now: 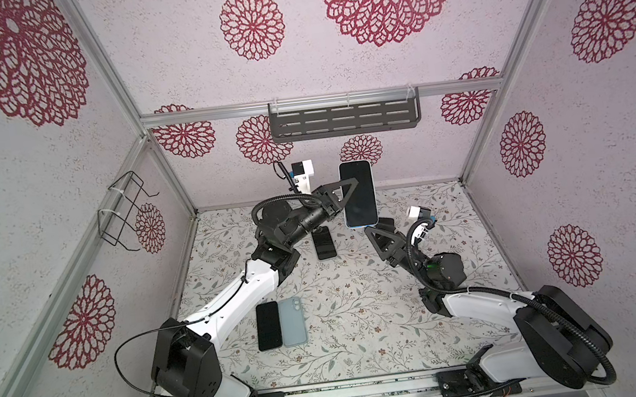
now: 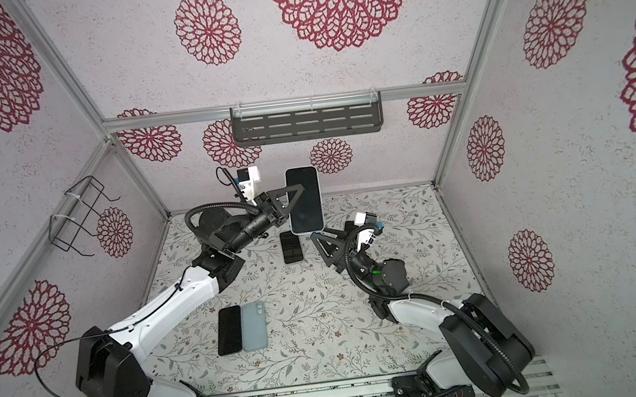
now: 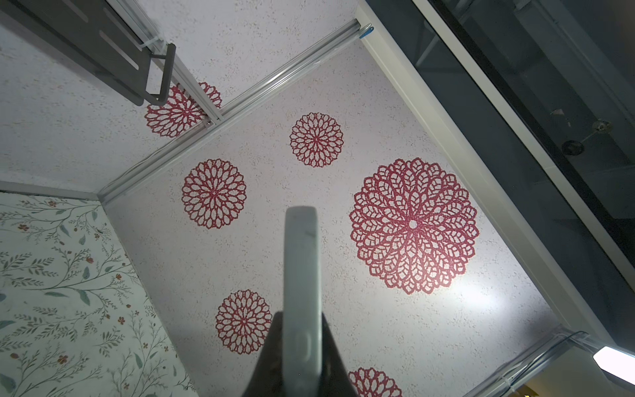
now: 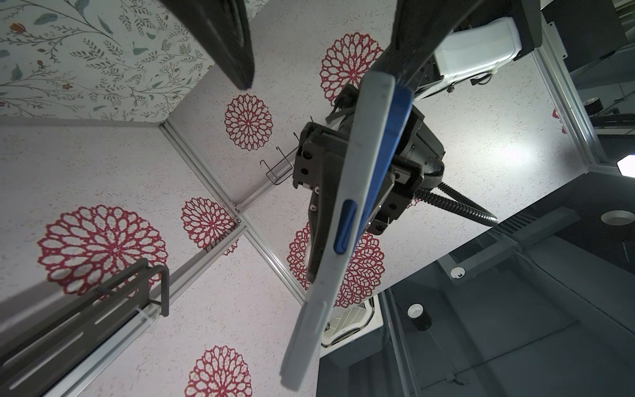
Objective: Take the phone out of the phone case
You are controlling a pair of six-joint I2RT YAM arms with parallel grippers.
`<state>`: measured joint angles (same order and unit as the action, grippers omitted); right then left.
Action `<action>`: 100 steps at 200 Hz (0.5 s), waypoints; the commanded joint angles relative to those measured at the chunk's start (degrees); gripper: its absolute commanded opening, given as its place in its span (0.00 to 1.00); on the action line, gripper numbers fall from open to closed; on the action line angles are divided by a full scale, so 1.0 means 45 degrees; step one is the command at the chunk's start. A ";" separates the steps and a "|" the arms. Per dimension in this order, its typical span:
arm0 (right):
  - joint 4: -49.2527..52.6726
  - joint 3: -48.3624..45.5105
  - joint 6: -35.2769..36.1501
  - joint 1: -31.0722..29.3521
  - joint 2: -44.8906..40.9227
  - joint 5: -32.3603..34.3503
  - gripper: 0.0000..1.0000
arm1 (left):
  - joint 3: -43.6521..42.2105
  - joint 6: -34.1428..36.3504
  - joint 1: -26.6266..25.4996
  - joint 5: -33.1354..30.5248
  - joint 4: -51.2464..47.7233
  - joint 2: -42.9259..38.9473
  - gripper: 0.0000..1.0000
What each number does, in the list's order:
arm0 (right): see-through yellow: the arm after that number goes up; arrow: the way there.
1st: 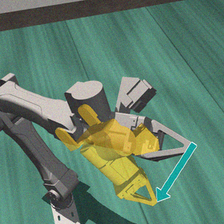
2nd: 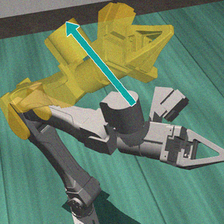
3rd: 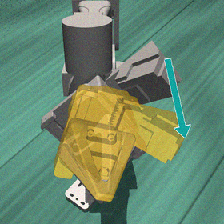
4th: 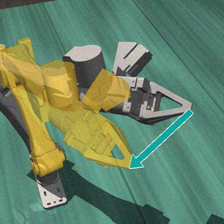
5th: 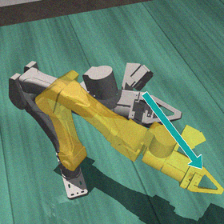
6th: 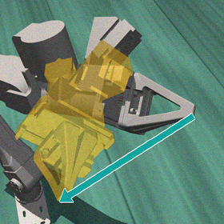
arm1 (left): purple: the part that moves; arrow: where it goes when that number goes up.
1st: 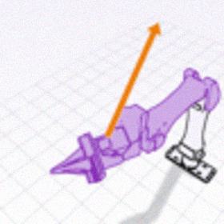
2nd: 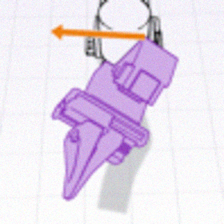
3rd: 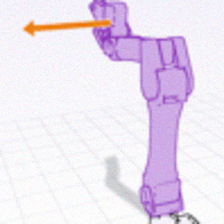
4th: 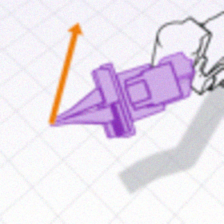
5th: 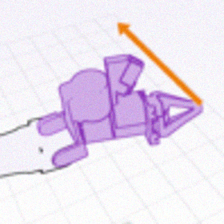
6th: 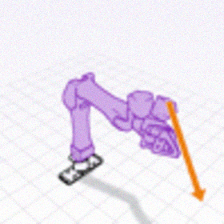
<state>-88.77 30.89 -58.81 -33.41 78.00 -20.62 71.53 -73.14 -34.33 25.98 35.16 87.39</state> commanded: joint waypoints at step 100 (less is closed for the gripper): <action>-0.0243 0.0732 -0.0720 0.0656 0.0165 0.0724 0.54 | -0.0018 -0.0269 -0.0473 0.0938 0.0940 -0.0415 0.00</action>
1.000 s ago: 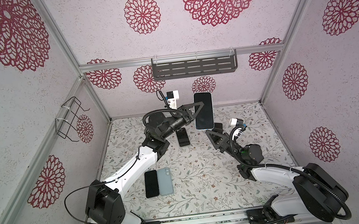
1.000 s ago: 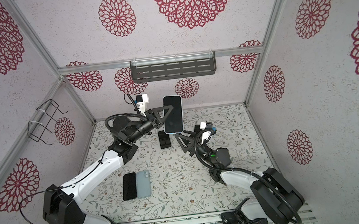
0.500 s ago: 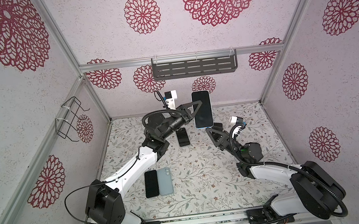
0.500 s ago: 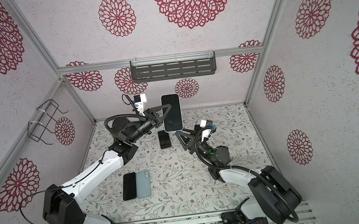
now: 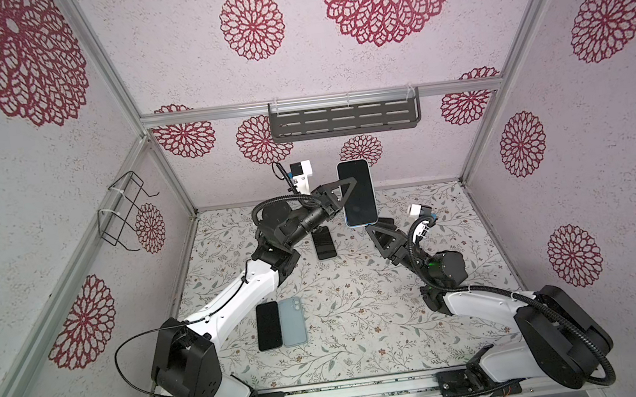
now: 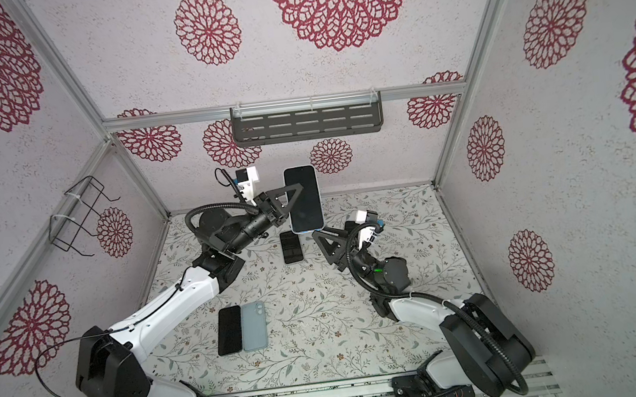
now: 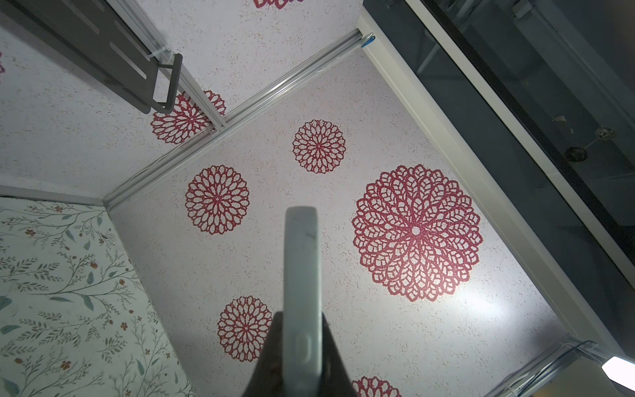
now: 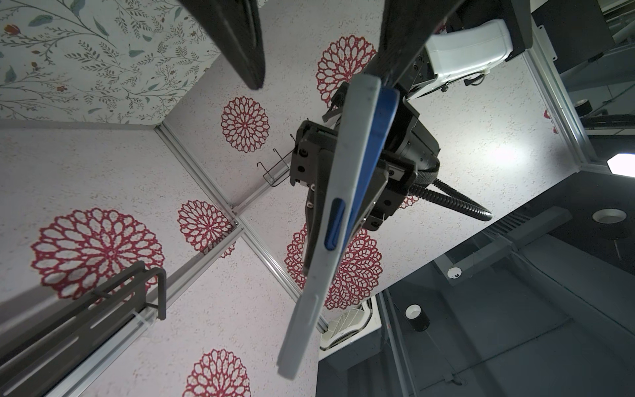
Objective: Take the phone out of the phone case
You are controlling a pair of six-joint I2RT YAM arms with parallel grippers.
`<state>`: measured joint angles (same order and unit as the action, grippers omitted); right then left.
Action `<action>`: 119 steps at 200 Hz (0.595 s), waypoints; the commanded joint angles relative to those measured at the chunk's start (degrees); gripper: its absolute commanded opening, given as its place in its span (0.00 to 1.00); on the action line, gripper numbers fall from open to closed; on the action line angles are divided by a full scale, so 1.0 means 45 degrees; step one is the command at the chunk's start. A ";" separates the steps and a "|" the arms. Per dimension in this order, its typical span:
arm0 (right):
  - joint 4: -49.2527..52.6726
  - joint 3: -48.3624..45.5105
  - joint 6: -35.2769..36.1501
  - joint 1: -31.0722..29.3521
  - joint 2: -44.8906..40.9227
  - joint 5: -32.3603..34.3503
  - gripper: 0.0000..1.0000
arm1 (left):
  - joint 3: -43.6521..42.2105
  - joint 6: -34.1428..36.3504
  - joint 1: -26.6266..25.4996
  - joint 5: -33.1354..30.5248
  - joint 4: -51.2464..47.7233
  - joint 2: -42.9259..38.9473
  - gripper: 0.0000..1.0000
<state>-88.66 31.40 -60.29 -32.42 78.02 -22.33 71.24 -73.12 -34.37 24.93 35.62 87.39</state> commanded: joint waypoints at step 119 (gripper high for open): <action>-0.0423 0.0699 -0.0730 0.0643 0.0630 0.1007 0.49 | 0.0138 -0.0352 -0.0551 0.1315 0.0997 -0.0444 0.00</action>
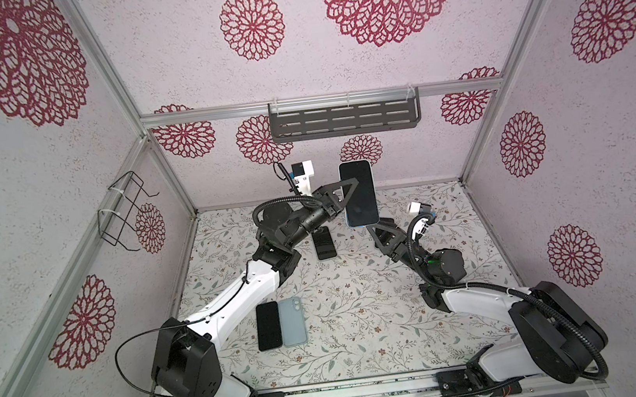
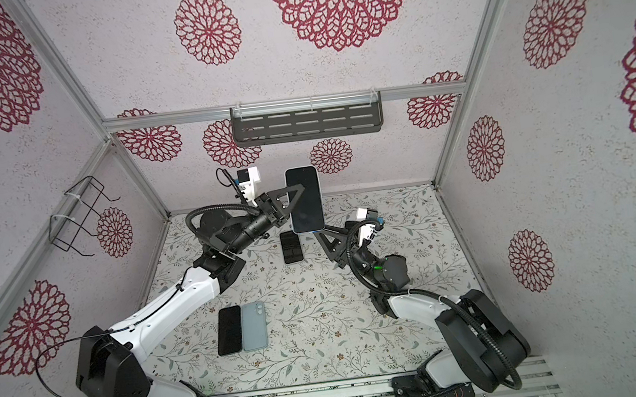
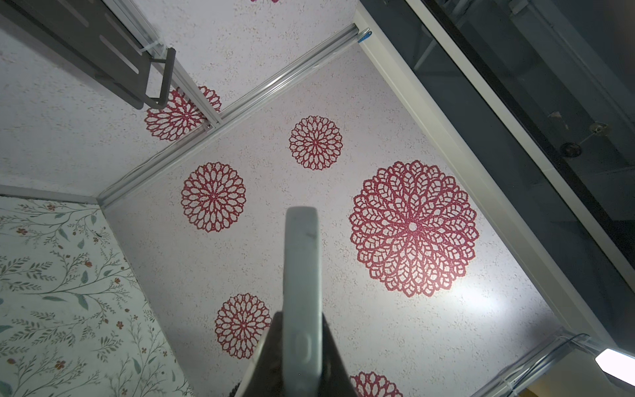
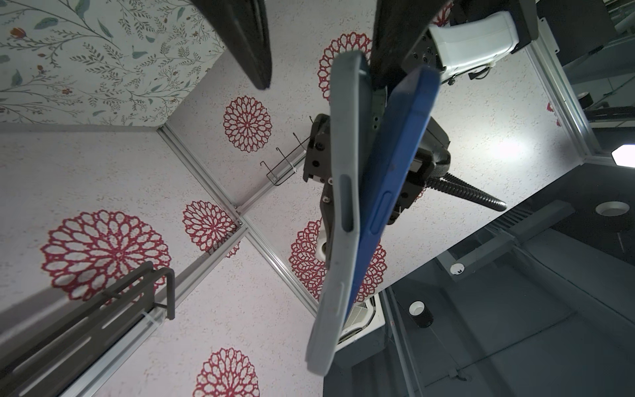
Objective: Take the phone out of the phone case
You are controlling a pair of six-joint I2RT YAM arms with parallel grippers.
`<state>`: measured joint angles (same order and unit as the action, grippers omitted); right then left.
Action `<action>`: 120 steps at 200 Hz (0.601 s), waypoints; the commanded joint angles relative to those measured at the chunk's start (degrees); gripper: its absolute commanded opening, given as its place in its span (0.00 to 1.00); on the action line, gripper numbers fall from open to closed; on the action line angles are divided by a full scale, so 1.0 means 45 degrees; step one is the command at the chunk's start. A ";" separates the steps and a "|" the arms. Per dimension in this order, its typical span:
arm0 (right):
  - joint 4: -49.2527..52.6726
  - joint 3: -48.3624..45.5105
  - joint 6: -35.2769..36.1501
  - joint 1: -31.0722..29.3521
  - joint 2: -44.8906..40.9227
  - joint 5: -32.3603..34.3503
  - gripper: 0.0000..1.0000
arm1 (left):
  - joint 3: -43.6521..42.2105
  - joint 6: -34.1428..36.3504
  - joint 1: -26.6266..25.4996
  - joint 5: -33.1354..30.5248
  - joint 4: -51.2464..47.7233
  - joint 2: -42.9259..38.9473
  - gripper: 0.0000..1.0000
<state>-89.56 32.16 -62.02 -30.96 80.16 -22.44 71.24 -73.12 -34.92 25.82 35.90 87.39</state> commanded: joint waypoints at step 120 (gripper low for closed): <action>0.0127 0.0509 -0.1347 -0.0126 -0.0579 -0.0579 0.13 | -0.0963 -0.0503 -0.0034 0.0453 0.0579 -0.0161 0.00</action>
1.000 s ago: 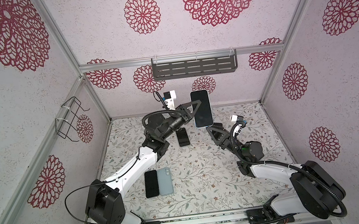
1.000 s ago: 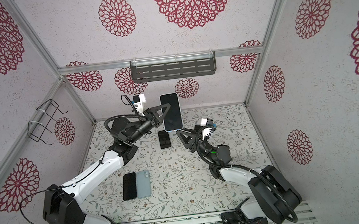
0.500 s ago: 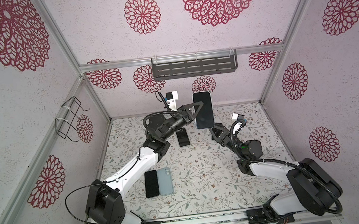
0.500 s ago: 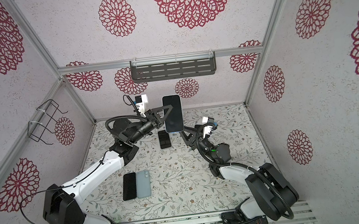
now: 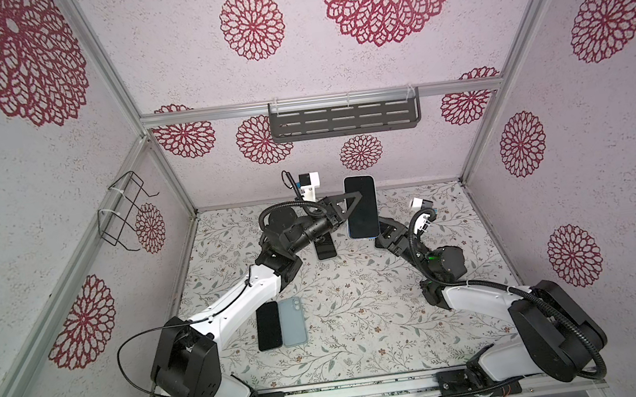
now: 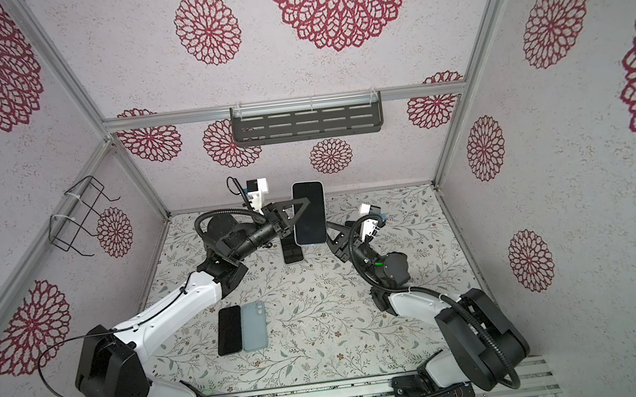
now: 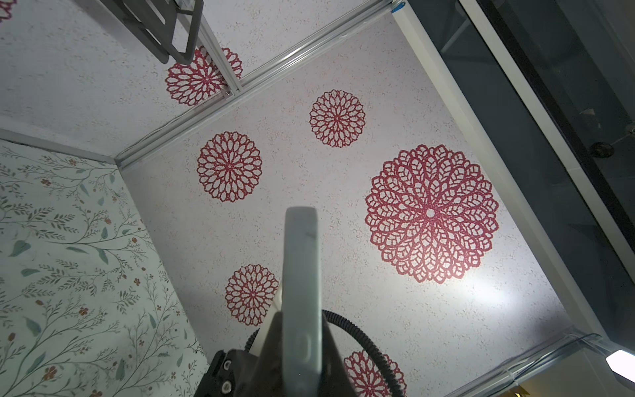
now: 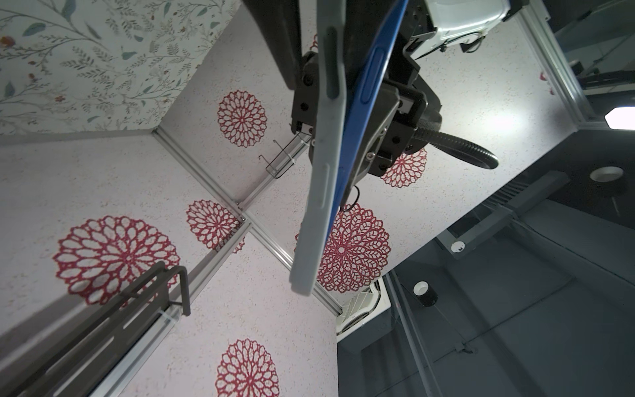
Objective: Take the phone out of the phone case
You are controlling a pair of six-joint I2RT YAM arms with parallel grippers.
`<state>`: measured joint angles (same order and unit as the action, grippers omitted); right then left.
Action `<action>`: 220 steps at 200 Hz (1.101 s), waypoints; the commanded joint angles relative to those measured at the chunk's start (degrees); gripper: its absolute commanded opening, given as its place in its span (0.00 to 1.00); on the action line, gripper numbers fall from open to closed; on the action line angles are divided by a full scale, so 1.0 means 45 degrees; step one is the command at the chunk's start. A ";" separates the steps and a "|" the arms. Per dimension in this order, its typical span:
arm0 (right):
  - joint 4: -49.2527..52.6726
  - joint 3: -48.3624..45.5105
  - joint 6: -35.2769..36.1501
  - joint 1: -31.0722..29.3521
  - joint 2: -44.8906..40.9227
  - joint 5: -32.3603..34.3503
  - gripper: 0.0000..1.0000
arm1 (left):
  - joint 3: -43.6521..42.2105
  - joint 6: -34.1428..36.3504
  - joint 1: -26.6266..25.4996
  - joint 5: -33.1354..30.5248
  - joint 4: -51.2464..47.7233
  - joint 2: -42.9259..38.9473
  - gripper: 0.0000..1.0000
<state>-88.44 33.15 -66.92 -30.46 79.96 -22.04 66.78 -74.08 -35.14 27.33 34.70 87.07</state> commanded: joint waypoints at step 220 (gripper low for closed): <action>0.9149 -0.4176 0.2104 -0.2963 -0.3818 0.4177 0.00 | -0.3885 0.5129 -0.1254 -0.5104 -0.7482 -0.2707 0.90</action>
<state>-48.90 14.04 -61.65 -41.28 64.36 -11.44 44.84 -64.31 -36.45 12.93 18.48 79.77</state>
